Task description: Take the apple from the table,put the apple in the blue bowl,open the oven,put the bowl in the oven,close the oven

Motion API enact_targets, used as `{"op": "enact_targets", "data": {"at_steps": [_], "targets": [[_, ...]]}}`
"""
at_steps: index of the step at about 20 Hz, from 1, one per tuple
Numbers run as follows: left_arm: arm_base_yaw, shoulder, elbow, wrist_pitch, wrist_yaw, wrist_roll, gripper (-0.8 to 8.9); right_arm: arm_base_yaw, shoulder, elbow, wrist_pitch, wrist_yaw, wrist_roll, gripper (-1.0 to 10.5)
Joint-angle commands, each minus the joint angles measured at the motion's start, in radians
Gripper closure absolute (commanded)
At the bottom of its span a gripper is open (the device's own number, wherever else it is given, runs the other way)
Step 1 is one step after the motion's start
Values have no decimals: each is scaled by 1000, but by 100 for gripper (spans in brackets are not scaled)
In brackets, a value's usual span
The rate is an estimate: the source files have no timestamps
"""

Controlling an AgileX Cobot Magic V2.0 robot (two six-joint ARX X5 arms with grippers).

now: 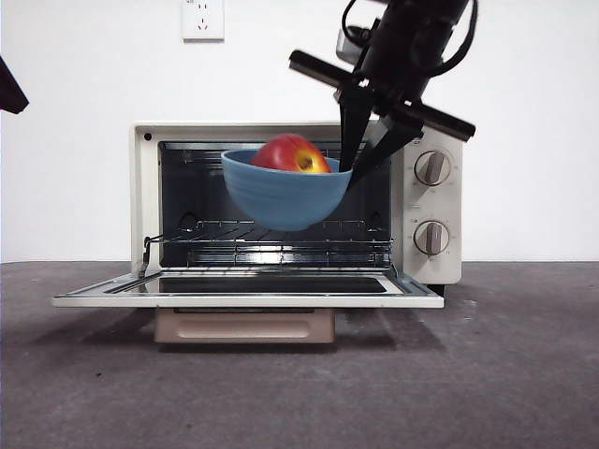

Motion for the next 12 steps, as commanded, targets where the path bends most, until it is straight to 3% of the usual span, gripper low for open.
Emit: {"op": "enact_targets", "data": {"at_steps": [1,6,12], "targets": [[-18,5,7,8,4,16,807,2,47,46,17,0,88,944],[-41,5,7,7,4,16,807,-16,72,54,70,1,170,944],[-52,5,7,7,4,16,807,-51,74,54,91,11,205,944]]}}
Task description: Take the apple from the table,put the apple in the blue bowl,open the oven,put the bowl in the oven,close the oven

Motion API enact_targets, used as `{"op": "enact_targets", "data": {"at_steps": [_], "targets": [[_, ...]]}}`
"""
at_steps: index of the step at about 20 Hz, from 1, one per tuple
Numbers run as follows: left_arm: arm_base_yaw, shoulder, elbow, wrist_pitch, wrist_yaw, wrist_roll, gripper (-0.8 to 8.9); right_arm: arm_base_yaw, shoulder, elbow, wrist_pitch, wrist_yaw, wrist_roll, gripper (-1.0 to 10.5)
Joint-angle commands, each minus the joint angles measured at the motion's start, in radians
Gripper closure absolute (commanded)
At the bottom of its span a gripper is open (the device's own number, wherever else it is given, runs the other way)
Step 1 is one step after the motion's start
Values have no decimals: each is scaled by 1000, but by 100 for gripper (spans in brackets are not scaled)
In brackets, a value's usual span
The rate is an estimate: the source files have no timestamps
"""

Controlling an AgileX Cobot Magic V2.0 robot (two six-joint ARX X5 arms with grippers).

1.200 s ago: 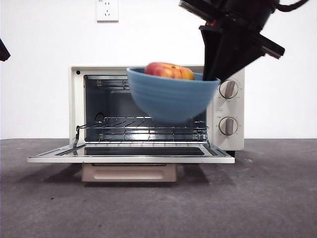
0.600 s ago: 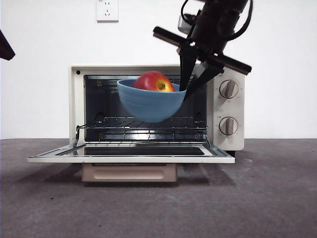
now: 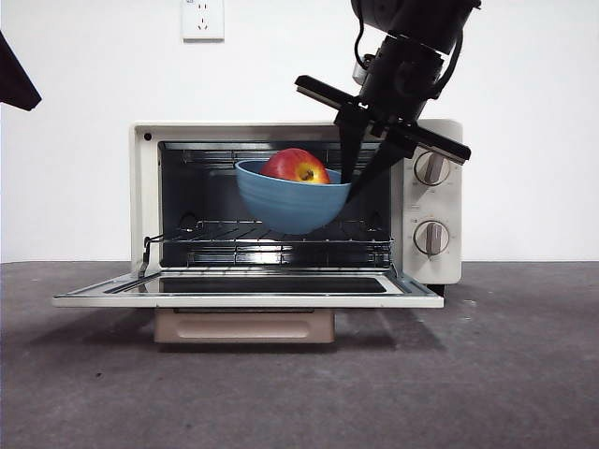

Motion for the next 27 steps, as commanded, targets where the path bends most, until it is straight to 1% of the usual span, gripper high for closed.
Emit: {"op": "enact_targets", "data": {"at_steps": [1,5,12,14,16,17,24,27], "targets": [[-7,6,7,7,2,16,807,-5,18,31,20,18,31,944],[-7,6,7,7,2,16,807,-28,21,31,24,25,34,944],[-7,6,7,7,2,16,807,-28,27,31,47,38,33,942],[-7,6,7,6,2,16,807,-28,27,31,47,38,33,902],[-7,6,7,6,2,16,807,-26,27,31,47,38,32,820],[-7,6,7,6,2,16,807,-24,27,31,47,38,30,810],[-7,6,7,2,2,16,807,-2,19,32,77,50,-13,806],[-7,6,7,2,2,16,807,-2,2,34,77,50,-20,806]]}}
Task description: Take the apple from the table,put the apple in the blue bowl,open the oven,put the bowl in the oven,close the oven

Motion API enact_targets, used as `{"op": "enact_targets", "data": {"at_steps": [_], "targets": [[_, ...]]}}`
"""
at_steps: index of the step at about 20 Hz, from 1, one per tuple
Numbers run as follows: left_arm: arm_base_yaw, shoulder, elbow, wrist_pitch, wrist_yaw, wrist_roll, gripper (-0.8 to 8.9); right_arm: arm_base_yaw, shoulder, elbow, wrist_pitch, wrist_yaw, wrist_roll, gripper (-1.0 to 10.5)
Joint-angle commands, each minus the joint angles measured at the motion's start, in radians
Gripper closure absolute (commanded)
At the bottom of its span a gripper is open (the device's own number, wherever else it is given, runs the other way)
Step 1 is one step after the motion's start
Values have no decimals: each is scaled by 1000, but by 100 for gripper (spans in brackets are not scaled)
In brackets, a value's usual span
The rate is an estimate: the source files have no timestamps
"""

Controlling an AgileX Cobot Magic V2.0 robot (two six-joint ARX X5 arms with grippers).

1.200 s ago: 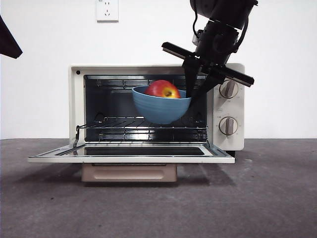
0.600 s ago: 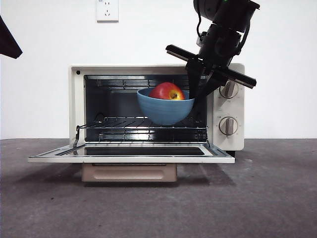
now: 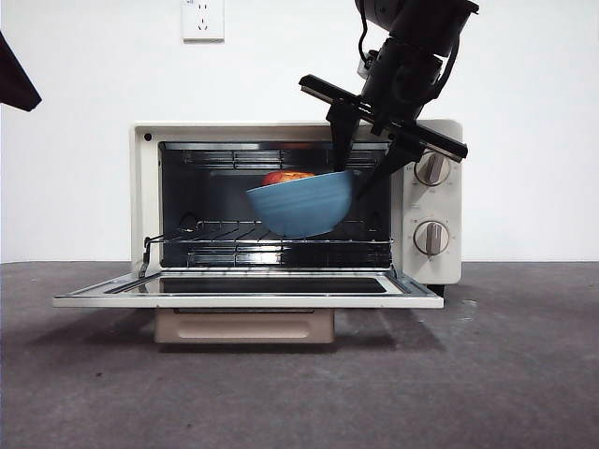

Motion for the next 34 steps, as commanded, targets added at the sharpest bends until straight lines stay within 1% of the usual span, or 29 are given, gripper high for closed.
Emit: {"op": "enact_targets", "data": {"at_steps": [1,3,5,8,11,14,16,17,19,21,22,26,30,34], "targets": [[-5,6,7,5,2,16,807,6,-11,29,3,5,-16,806],[-5,6,7,5,2,17,807,5,-28,29,-14,5,-25,800],[-5,6,7,5,2,18,807,5,-47,29,-40,5,-50,794],[-5,6,7,6,2,20,807,5,-97,29,-90,5,-112,794],[-2,18,7,32,1,24,807,11,-177,29,-135,5,-232,794],[19,74,7,74,2,19,807,27,-278,29,-220,13,-394,794],[50,139,6,105,2,14,807,45,-348,29,-296,14,-486,794],[67,174,5,129,2,9,807,55,-374,29,-325,16,-515,794],[117,257,5,190,15,-11,807,87,-439,27,-392,57,-565,794],[163,343,5,246,93,-16,807,114,-494,26,-438,92,-586,794],[179,387,5,272,107,-23,807,126,-517,24,-450,98,-591,794],[216,576,5,371,111,-33,807,171,-622,-40,-448,109,-592,794],[220,728,5,462,111,-37,807,182,-724,-187,-430,109,-592,794],[220,829,5,522,111,-60,807,182,-823,-360,-367,108,-583,794]]}}
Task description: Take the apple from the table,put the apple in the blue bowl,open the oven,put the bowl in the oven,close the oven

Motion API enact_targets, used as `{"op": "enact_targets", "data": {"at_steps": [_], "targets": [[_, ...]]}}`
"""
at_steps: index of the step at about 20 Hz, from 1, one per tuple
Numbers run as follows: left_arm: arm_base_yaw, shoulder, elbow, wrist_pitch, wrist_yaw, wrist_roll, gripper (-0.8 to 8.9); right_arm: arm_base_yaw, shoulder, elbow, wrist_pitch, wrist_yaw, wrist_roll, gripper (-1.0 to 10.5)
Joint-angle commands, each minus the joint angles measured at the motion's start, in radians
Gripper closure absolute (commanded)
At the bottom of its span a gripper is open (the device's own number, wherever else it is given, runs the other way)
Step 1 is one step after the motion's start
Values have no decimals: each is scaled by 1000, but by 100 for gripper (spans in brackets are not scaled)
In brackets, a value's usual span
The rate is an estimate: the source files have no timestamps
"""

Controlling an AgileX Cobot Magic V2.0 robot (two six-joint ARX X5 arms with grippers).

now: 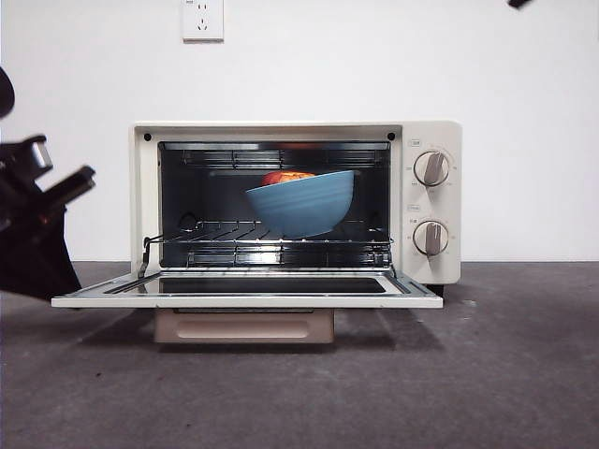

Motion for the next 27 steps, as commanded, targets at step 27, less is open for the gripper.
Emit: {"op": "enact_targets", "data": {"at_steps": [27], "targets": [[90,109,6,583,425,-447,807,10,-140,-183,91,3,82,794]]}}
